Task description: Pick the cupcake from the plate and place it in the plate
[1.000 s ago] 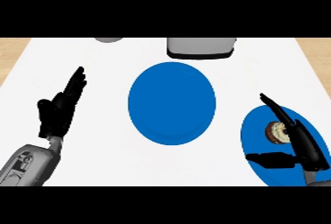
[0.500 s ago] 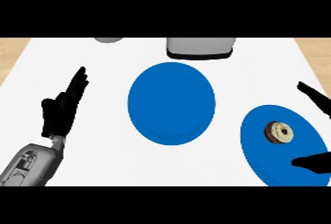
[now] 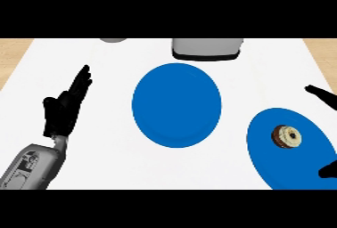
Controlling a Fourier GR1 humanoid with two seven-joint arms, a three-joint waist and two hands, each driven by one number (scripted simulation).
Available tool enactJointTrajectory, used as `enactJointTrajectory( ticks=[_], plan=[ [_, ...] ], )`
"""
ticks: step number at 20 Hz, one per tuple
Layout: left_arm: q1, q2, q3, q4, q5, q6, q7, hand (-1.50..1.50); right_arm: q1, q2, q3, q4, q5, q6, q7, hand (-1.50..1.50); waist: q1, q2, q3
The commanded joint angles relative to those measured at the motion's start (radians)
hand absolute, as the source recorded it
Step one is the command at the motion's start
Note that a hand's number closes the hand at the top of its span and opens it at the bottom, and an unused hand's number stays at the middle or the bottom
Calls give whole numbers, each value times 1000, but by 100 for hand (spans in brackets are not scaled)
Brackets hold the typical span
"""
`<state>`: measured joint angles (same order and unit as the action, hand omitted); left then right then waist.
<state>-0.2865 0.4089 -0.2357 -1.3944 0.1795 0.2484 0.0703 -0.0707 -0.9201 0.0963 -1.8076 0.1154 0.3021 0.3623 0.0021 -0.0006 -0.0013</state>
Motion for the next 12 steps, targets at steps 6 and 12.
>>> enactJointTrajectory(
  ticks=[6, 12],
  plan=[
    [1, -43, 73, 72, -49, -78, -65, 0, -151, 130, 7, 127, 70, 156, 74, -150, 4, 2, 1],
    [26, -74, 68, 43, -101, -45, -54, 0, -81, 188, 94, 293, 283, 101, -94, -150, 4, 3, 2]
  ],
)
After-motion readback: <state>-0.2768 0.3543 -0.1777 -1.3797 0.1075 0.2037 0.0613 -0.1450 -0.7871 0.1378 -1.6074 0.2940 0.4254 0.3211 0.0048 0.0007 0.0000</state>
